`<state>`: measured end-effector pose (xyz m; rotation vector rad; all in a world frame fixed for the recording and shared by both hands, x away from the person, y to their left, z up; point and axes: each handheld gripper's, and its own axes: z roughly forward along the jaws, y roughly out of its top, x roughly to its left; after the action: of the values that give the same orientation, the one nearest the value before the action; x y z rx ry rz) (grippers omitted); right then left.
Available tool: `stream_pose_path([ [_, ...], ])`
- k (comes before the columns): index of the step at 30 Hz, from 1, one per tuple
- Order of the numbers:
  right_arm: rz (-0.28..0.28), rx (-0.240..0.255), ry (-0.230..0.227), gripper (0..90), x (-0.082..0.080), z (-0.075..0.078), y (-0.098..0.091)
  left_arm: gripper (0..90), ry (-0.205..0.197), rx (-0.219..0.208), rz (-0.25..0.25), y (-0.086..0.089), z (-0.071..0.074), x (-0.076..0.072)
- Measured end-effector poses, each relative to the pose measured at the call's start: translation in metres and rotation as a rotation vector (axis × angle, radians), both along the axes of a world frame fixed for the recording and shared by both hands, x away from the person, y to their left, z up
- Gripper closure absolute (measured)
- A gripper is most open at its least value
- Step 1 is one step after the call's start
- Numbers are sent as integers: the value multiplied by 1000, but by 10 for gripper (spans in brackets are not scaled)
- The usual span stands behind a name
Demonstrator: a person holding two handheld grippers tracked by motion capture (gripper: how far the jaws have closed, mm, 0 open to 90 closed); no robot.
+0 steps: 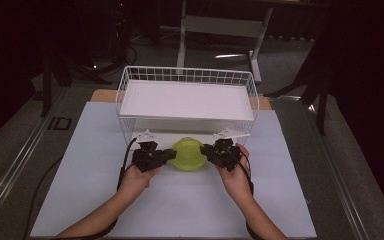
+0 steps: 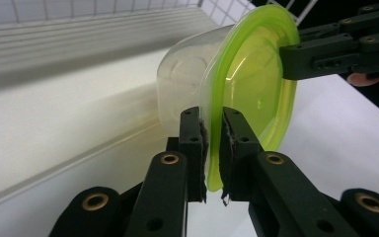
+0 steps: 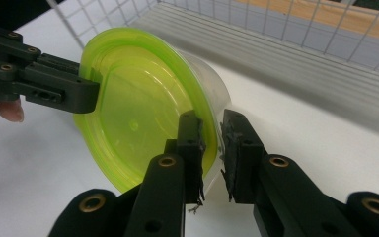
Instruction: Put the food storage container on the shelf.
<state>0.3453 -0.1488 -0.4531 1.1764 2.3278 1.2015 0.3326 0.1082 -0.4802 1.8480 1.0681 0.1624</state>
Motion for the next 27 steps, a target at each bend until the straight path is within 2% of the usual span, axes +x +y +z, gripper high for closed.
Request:
stream_pose_path([
  [8,-16,-27,19,793,14,-8,6,817,8,15,17,0,-9,14],
  [14,-32,-29,34,792,23,-15,8,817,22,28,22,-1,-16,23],
  [17,-42,-30,28,791,26,-19,8,816,33,4,28,0,-19,27],
  [21,-47,-6,22,788,29,-18,7,812,9,-9,41,0,-18,28],
  [27,-62,23,-31,767,33,-19,8,792,0,-51,52,2,-22,32],
])
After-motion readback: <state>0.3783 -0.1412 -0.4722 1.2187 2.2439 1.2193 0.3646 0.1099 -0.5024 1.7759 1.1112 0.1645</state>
